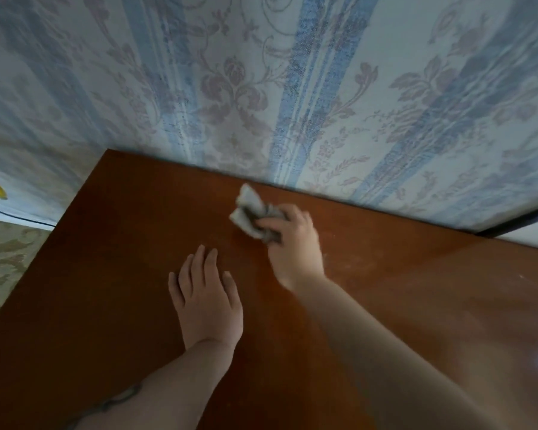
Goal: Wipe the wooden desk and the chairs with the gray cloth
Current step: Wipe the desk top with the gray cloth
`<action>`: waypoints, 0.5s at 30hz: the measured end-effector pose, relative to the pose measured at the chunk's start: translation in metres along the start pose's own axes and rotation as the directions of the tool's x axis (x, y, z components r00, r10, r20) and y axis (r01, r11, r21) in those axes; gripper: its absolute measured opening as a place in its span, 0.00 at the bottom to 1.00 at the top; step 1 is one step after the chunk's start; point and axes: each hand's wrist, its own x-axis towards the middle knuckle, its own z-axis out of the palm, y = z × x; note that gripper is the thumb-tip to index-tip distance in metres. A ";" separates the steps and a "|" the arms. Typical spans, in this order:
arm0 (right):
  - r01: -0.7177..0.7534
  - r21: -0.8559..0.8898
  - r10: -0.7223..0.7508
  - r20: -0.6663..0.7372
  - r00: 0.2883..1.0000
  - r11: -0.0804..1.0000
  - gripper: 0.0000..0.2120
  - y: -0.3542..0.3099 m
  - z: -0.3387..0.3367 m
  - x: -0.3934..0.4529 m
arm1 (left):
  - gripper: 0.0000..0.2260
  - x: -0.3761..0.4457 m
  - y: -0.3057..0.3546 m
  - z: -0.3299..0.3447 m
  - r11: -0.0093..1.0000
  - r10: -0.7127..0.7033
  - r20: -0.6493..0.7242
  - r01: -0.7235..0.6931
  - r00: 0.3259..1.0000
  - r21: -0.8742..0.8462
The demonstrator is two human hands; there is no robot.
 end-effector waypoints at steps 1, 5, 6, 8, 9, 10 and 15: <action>0.095 0.016 -0.096 0.119 0.988 0.995 0.23 -0.006 0.009 -0.022 | 0.21 0.000 -0.001 0.000 1.000 0.001 0.003 -0.001 1.000 -0.012; 0.169 -0.025 -0.159 0.238 0.958 0.985 0.25 0.019 0.016 -0.034 | 0.18 -0.001 -0.001 0.000 0.999 -0.002 -0.003 0.002 1.000 -0.041; 0.116 -0.053 -0.104 0.187 0.977 0.992 0.24 0.028 0.015 -0.021 | 0.18 0.000 0.000 -0.001 0.999 -0.008 0.003 0.008 1.000 -0.031; -0.093 -0.092 0.100 0.076 0.992 0.991 0.24 0.039 0.005 0.009 | 0.20 0.000 0.000 -0.001 1.000 -0.011 0.023 0.011 1.000 -0.014; -0.218 -0.077 0.220 0.019 0.975 0.973 0.24 0.043 -0.003 0.022 | 0.20 -0.001 -0.001 -0.001 1.000 -0.008 0.023 0.008 1.000 -0.010; -0.316 -0.046 0.314 -0.038 0.949 0.948 0.24 0.045 -0.011 0.031 | 0.20 -0.001 -0.001 -0.001 1.000 -0.002 0.018 0.002 1.000 -0.007; -0.409 -0.060 0.395 -0.167 0.903 0.911 0.20 0.030 0.000 0.011 | 0.23 -0.001 0.000 -0.002 0.997 0.002 -0.023 -0.004 1.000 -0.075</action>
